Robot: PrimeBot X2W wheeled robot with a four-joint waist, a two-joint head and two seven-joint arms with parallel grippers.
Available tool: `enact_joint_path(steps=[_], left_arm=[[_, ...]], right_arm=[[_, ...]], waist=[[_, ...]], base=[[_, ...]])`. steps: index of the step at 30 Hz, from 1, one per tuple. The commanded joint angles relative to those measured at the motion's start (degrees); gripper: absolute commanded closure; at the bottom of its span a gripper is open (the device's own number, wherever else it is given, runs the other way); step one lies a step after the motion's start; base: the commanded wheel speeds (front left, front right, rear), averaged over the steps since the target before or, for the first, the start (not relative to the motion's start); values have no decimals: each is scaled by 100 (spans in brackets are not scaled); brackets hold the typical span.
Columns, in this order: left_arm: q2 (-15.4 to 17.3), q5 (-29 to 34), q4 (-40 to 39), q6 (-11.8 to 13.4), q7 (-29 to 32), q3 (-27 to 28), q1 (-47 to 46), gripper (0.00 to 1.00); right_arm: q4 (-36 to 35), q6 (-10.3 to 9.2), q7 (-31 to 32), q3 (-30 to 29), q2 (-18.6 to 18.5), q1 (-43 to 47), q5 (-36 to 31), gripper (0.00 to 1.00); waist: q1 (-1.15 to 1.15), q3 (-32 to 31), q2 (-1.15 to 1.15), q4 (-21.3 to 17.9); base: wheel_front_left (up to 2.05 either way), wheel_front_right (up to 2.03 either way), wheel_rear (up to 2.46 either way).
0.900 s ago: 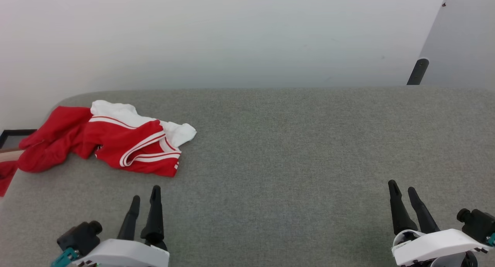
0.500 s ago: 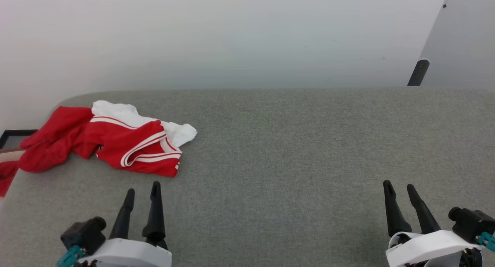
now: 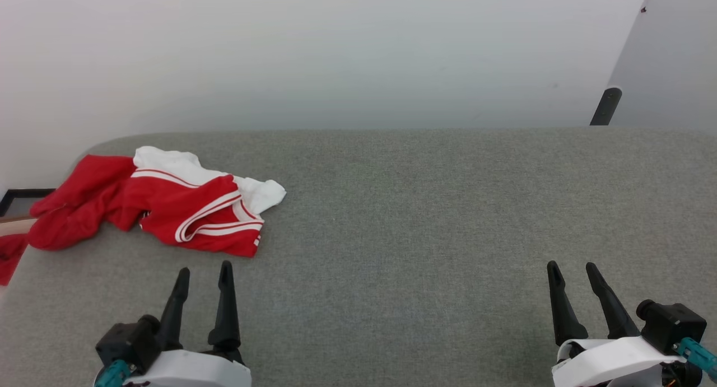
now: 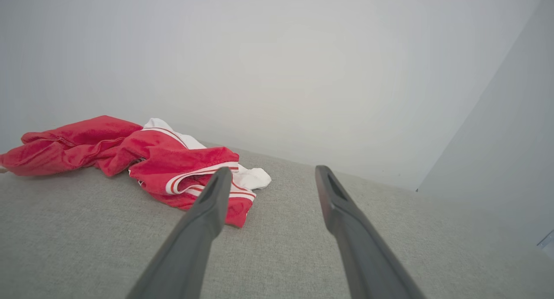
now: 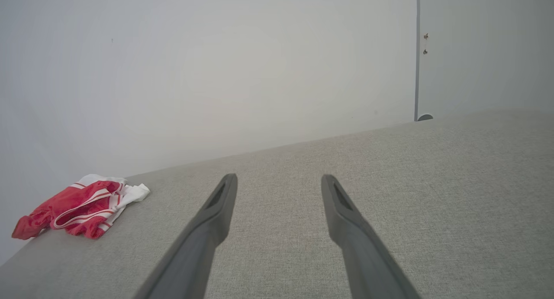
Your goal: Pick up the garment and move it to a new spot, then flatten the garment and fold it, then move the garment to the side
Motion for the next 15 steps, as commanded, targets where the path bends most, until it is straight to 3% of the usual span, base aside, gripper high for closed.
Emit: enact_joint_path(steps=[1, 15], left_arm=[[8, 173, -78, 2, -56, 10, 23, 0], [-36, 877, -150, -33, -223, 24, 78, 0]], right_arm=[[-59, 3, -60, 20, 4, 7, -145, 0], [-120, 4, -229, 87, 21, 19, -776, 0]], waist=[[0, 0, 0, -1], [0, -16, 0, -7]], base=[[0, 0, 0], [0, 0, 0]])
